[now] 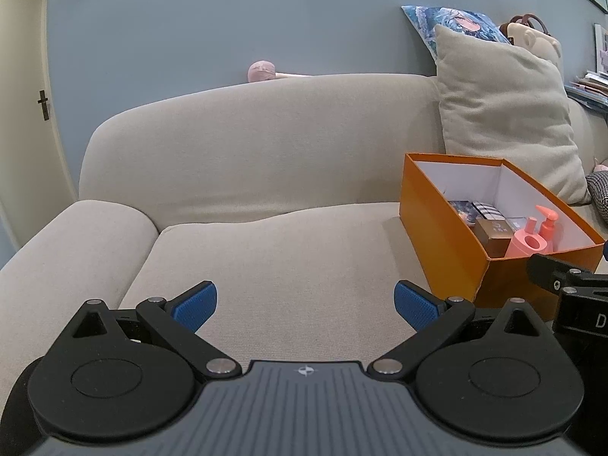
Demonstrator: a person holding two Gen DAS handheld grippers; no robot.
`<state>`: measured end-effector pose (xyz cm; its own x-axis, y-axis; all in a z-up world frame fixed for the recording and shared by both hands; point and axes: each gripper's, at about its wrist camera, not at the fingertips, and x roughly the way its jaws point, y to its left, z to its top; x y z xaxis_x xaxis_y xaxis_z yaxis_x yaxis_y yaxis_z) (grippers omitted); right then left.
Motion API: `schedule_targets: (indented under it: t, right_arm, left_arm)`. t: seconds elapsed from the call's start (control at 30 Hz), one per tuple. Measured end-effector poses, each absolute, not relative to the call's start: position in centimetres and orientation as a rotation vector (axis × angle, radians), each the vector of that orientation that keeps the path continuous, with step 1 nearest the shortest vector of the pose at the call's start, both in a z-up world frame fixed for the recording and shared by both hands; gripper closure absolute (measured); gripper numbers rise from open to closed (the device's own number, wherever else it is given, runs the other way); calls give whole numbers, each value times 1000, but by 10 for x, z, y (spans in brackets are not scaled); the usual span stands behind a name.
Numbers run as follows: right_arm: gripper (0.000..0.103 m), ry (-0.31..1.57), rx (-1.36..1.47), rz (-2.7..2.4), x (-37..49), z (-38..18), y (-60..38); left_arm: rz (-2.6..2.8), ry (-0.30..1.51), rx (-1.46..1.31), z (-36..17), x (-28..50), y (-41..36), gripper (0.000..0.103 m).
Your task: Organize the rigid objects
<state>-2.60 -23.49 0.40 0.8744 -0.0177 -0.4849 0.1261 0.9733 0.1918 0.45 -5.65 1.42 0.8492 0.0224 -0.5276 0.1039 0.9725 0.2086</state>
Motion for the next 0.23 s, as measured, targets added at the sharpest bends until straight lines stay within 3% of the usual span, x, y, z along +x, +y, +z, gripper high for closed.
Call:
schedule_targets:
  t: [0.23]
  right_arm:
    - [3, 506, 222, -74, -26, 3, -235]
  left_arm:
    - [-38, 553, 228, 15, 3, -57, 0]
